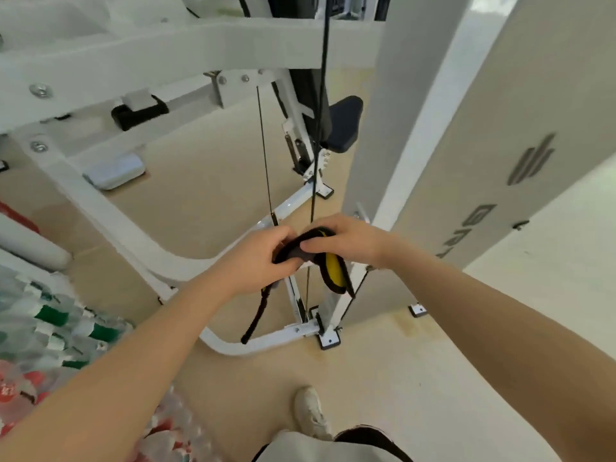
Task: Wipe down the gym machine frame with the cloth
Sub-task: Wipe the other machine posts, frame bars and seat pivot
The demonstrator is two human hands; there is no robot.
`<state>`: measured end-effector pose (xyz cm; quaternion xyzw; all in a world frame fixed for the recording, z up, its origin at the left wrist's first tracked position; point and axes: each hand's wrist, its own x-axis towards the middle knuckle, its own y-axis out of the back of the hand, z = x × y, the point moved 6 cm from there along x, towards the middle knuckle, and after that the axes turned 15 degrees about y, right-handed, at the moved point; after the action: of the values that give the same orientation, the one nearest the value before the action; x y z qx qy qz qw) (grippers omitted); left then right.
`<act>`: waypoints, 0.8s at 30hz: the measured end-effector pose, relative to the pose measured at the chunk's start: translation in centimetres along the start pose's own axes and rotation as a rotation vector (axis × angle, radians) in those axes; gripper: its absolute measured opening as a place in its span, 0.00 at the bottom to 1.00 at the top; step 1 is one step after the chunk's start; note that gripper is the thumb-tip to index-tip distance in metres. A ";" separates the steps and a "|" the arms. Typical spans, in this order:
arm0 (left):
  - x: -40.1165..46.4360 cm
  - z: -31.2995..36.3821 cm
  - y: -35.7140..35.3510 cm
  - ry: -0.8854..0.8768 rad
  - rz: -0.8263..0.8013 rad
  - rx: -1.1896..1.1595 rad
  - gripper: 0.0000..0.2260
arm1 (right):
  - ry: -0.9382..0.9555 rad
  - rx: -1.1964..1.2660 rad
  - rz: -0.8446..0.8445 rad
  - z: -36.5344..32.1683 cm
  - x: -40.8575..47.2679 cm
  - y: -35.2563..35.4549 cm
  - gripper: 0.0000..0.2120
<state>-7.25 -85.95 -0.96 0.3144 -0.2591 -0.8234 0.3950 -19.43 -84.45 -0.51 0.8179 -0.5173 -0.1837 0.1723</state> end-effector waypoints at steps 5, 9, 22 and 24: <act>2.0 4.1 -5.7 -0.089 -0.158 0.125 0.08 | -0.200 -0.065 0.009 4.2 -7.3 2.8 0.05; 3.0 8.5 -10.8 -0.167 -0.279 0.201 0.11 | -0.271 -0.116 0.088 7.4 -13.3 5.5 0.05; 12.7 29.9 -27.3 -0.203 -0.348 0.215 0.15 | -0.423 -0.041 0.494 20.1 -31.8 25.4 0.08; 14.5 33.4 -30.0 -0.179 -0.366 0.229 0.15 | -0.451 -0.046 0.546 22.5 -34.7 28.9 0.09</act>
<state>-53.10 -75.18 -3.44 0.3247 -0.3233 -0.8712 0.1765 -66.63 -66.64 -2.21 0.5841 -0.7377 -0.3185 0.1147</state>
